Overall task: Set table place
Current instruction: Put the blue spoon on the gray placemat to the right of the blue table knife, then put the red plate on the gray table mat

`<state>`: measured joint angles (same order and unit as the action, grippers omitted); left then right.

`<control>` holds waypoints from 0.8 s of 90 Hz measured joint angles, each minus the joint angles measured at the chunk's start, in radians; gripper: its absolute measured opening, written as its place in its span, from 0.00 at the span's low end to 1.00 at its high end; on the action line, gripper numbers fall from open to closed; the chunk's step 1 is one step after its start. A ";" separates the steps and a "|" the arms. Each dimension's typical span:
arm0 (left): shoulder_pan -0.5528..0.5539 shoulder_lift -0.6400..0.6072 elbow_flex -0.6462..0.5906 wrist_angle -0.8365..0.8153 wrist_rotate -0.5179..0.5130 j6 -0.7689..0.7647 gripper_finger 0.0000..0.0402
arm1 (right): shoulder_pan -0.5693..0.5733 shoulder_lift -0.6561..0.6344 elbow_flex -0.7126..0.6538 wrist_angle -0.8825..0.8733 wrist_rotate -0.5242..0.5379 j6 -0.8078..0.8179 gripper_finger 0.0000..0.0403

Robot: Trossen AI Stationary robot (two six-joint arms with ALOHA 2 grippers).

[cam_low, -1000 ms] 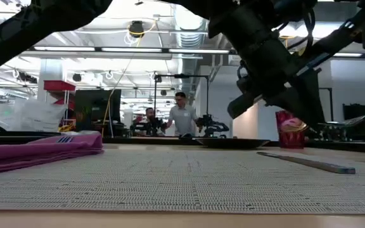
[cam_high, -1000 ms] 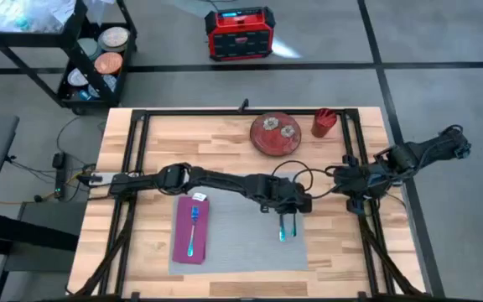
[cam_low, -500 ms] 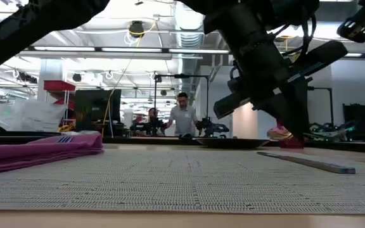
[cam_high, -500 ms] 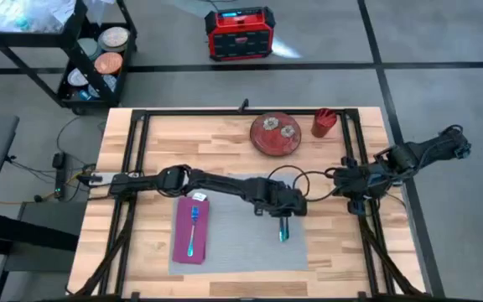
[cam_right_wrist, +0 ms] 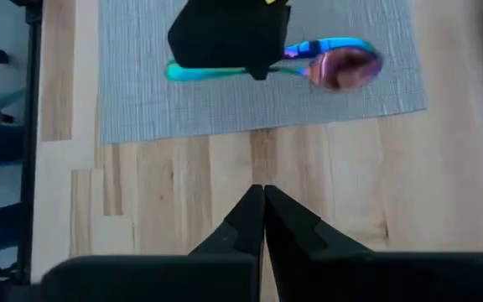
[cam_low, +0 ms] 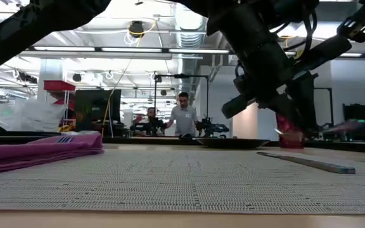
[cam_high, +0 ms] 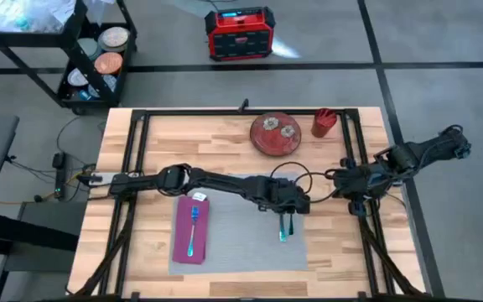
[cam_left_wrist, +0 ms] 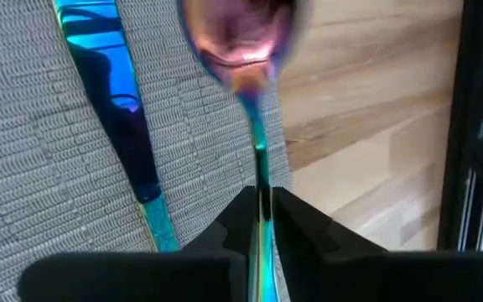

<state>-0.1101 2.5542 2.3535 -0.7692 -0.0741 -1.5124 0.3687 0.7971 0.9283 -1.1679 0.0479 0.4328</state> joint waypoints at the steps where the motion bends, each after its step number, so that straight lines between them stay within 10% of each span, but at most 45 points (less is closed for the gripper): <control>1: 0.000 0.000 0.000 0.001 0.000 0.000 0.08 | 0.000 0.000 0.000 0.000 0.000 0.000 0.00; 38: 0.000 -0.004 0.000 -0.026 -0.024 -0.004 0.13 | 0.000 0.001 0.000 0.017 0.000 0.003 0.00; 72: 0.120 -0.262 0.000 -0.547 -0.254 0.302 0.13 | -0.289 0.060 0.000 0.174 0.261 -0.127 0.00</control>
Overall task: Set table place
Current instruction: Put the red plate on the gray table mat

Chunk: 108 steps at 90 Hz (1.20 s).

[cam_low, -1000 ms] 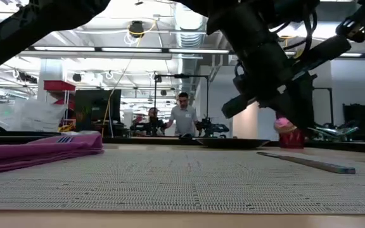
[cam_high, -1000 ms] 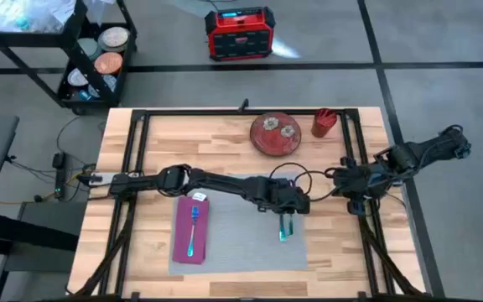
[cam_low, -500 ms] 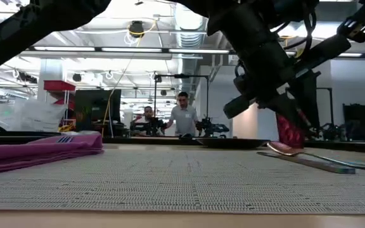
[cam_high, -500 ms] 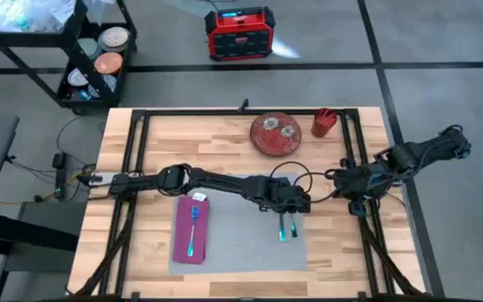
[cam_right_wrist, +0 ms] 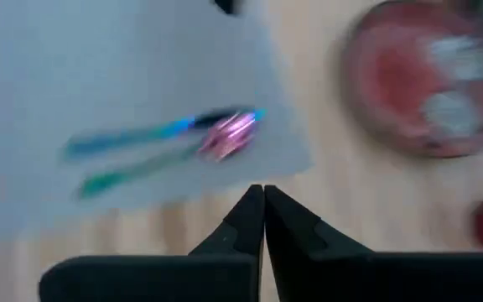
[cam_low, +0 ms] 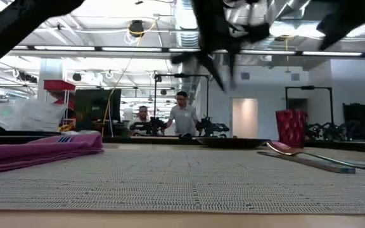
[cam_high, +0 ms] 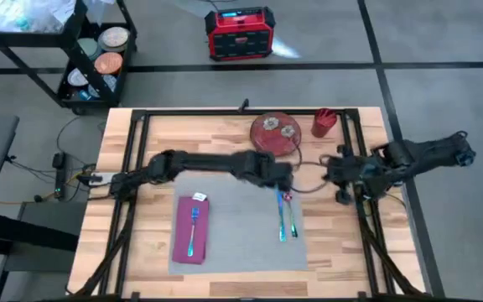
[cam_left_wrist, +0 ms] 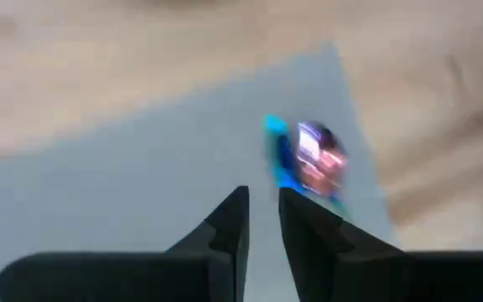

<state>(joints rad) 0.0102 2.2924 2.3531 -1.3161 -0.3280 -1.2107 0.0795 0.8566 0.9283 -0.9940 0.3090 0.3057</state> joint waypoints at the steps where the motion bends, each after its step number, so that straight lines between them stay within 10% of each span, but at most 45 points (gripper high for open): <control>1: 0.005 -0.010 0.000 -0.016 -0.010 0.009 0.13 | -0.023 0.006 0.000 0.017 0.000 -0.005 0.00; 36: 0.167 -0.240 -0.047 -0.223 -0.175 0.240 0.13 | -0.773 0.323 -0.008 0.416 -0.611 0.038 0.00; 53: 0.245 -0.346 -0.255 -0.052 0.002 0.344 0.13 | -0.810 0.387 -0.139 0.543 -0.778 0.149 0.06; 75: 0.359 -0.580 -0.774 0.615 0.303 0.247 0.13 | -0.798 0.371 -0.307 0.701 -0.778 0.281 0.14; 108: 0.425 -0.706 -1.199 1.172 0.350 -0.012 0.13 | -0.936 0.358 -0.441 0.773 -0.784 0.400 0.18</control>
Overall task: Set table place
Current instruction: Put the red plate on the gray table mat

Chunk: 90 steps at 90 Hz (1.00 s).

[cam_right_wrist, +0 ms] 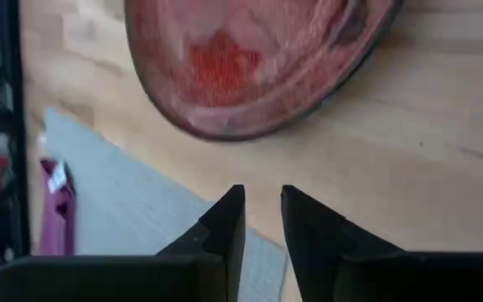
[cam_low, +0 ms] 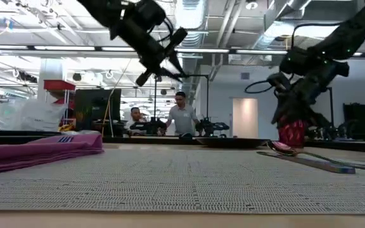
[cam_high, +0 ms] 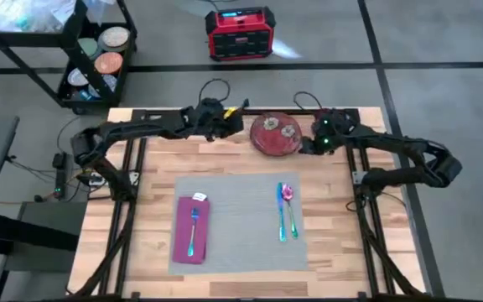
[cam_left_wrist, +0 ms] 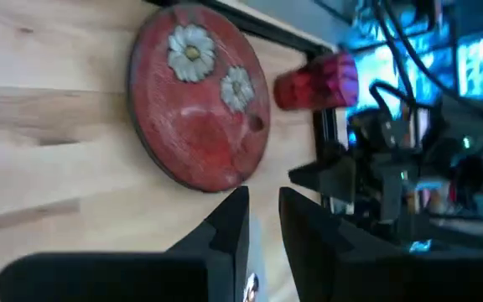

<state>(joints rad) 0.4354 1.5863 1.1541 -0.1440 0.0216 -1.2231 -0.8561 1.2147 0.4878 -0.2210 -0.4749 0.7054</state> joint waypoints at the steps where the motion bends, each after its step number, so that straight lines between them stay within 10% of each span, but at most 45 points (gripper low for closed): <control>1: 0.002 0.000 -0.003 0.007 0.000 -0.001 0.13 | 0.000 0.000 -0.004 0.006 0.001 0.007 0.18; 24: 0.083 0.008 -0.025 0.030 0.001 0.010 0.13 | -0.042 0.001 -0.037 0.147 0.100 0.133 0.19; 48: 0.108 0.210 -0.048 0.289 0.211 -0.101 0.13 | 0.039 -0.022 -0.001 0.453 -0.142 0.264 0.19; 69: 0.066 0.410 -0.050 0.622 0.266 -0.347 0.13 | 0.042 -0.064 0.032 0.439 -0.060 0.274 0.19; 90: 0.071 0.386 -0.049 0.598 0.267 -0.288 0.13 | 0.042 -0.093 0.032 0.435 -0.095 0.239 0.19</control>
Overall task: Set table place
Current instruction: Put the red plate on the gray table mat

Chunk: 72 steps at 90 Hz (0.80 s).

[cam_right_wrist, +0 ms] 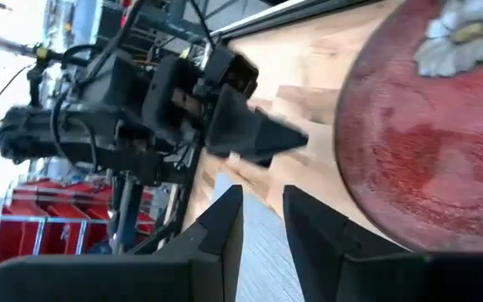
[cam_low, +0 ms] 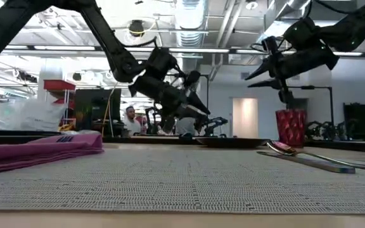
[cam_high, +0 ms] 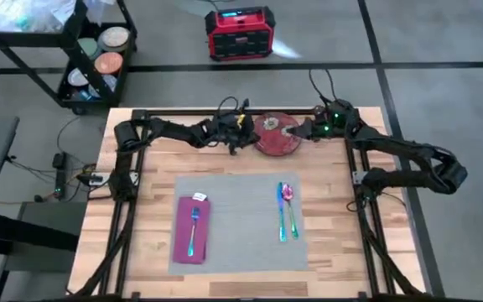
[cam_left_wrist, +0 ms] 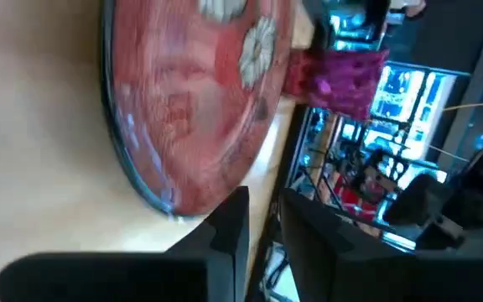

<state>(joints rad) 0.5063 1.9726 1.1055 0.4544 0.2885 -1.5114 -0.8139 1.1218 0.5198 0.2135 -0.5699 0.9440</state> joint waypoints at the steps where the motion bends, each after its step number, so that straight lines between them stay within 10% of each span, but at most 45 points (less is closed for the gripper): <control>1: 0.002 -0.005 0.001 -0.008 0.000 0.008 0.13 | 0.000 0.000 0.000 -0.001 -0.002 -0.001 0.19; 15: 0.050 -0.031 -0.002 -0.234 -0.002 0.146 0.13 | 0.000 0.001 0.000 -0.003 -0.019 -0.022 0.19; 72: 0.043 0.028 0.061 -0.283 -0.059 0.235 0.15 | 0.001 0.001 0.000 0.009 -0.085 -0.037 0.19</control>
<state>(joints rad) 0.5497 2.0009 1.1669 0.1711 0.2292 -1.2767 -0.8127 1.1231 0.5198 0.2225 -0.6548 0.9071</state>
